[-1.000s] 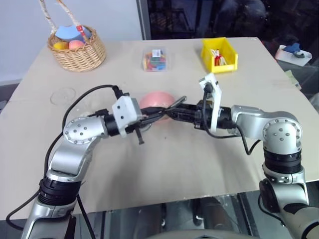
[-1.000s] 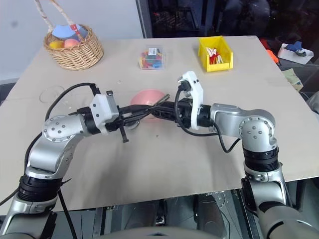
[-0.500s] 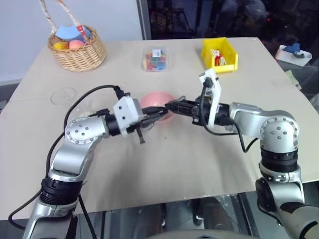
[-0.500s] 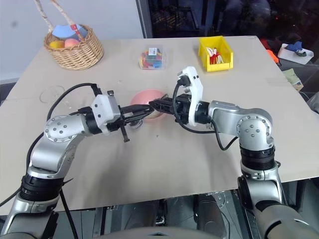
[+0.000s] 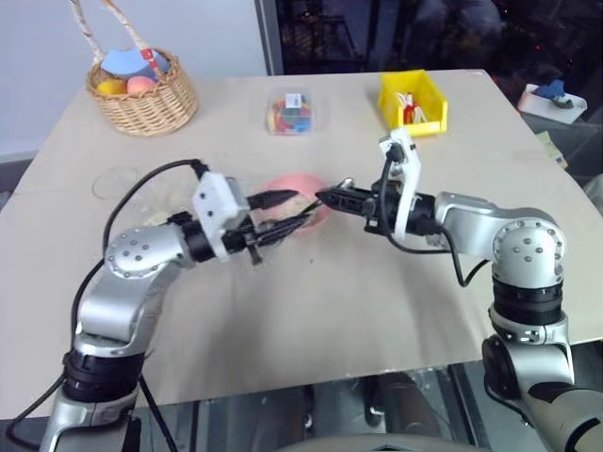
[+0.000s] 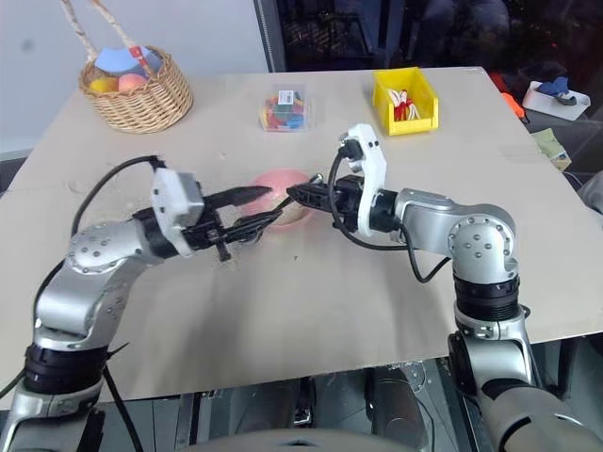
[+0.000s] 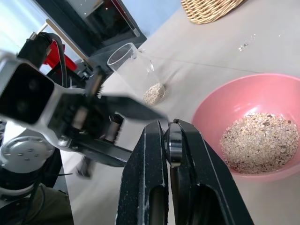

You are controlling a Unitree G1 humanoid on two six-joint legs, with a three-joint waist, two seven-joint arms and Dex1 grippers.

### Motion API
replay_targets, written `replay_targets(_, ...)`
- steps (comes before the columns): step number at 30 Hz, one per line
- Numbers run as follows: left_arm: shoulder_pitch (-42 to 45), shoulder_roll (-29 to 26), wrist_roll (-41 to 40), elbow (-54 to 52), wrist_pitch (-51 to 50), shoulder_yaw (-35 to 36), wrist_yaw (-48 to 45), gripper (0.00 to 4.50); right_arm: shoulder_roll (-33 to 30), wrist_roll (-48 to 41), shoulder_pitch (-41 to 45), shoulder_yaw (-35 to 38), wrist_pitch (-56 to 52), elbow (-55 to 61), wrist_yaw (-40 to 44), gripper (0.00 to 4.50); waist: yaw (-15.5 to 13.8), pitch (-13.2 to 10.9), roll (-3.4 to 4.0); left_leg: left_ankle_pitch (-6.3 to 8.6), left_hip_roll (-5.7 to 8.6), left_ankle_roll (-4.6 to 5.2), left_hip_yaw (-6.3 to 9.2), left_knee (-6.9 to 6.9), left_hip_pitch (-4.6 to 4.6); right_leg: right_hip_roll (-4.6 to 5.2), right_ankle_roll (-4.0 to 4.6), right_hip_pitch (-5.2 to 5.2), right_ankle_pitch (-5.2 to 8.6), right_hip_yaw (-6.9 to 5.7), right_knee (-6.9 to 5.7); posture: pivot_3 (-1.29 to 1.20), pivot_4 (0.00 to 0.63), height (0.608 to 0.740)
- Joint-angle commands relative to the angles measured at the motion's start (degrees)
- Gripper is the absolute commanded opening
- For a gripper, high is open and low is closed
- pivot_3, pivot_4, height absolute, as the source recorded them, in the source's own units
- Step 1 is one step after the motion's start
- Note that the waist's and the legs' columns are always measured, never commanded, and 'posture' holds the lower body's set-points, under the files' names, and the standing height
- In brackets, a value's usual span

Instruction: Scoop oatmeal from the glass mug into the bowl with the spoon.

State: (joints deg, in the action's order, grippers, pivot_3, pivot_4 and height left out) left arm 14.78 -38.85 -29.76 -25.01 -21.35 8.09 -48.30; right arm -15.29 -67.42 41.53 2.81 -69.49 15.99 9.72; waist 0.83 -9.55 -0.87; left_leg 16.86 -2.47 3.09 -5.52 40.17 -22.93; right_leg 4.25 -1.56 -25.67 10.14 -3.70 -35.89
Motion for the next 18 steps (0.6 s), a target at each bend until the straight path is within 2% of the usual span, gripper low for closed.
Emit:
replay_targets(1, -3.9, -0.3, -10.7, -6.8, -8.9, 11.9, 7.6, 3.31, -1.1, -3.8, -0.1, 3.1, 0.4, 2.0, 1.3, 0.00, 0.0, 0.0, 0.00, 0.00, -0.06, 0.00, 0.01, 0.00, 0.00, 0.00, 0.00, 0.00, 0.00, 0.00, 0.00, 0.00, 0.150, 0.740)
replay_targets(4, -14.3, -0.7, -18.1, -8.0, -14.1, 26.0, 9.8, 3.31, -1.9, -7.5, -1.2, 5.3, 0.6, 1.9, 1.1, 0.00, 0.5, 0.0, 0.01, 0.00, -0.16, -0.01, -0.03, -0.01, 0.02, -0.01, 0.00, 0.00, 0.00, 0.03, 0.01, 0.00, 0.150, 0.740)
replay_targets(6, -22.2, -1.1, -20.5, -3.9, -15.7, 36.0, 7.8, 3.31, -2.3, -10.6, -1.5, 6.6, 1.1, 1.7, 1.2, 0.00, 0.8, 0.0, 0.02, 0.01, -0.19, -0.02, -0.06, -0.06, 0.05, -0.02, -0.01, -0.03, 0.01, 0.03, 0.01, 0.00, 0.150, 0.740)
replay_targets(9, -30.1, -3.1, -18.8, 5.2, -14.2, 43.5, 2.8, 3.31, -2.6, -13.2, -1.3, 7.5, 1.7, 1.0, 1.1, 0.00, 0.8, 0.0, 0.05, 0.02, -0.24, -0.06, -0.05, -0.07, 0.06, -0.09, -0.02, -0.04, 0.04, -0.04, 0.02, 0.00, 0.150, 0.740)
replay_targets(13, -31.3, -9.0, -11.6, 21.5, -7.2, 45.5, -1.6, 3.31, -3.0, -15.2, -0.3, 7.7, 2.8, 0.2, 0.6, 0.00, 0.0, 0.0, 0.07, 0.18, -0.23, 0.18, -0.02, -0.08, 0.09, -0.10, 0.04, -0.02, 0.29, -0.12, 0.00, 0.00, 0.150, 0.740)
replay_targets(16, -26.9, -13.3, -5.8, 31.4, -1.3, 42.0, -2.0, 3.31, -3.2, -16.3, -0.1, 7.7, 3.7, 0.0, 0.2, 0.00, -0.5, 0.0, 0.04, 0.18, -0.24, 0.17, 0.01, -0.08, 0.09, -0.04, 0.09, -0.02, 0.26, -0.14, 0.00, 0.00, 0.150, 0.740)
replay_targets(18, -18.8, -16.8, -2.1, 39.6, 2.2, 36.9, -1.5, 3.31, -3.4, -16.7, -0.2, 7.5, 4.3, 0.3, -0.4, 0.00, -0.8, 0.0, -0.01, 0.18, -0.23, 0.17, 0.02, -0.08, 0.08, -0.01, 0.25, -0.02, 0.16, -0.15, 0.00, 0.00, 0.150, 0.740)
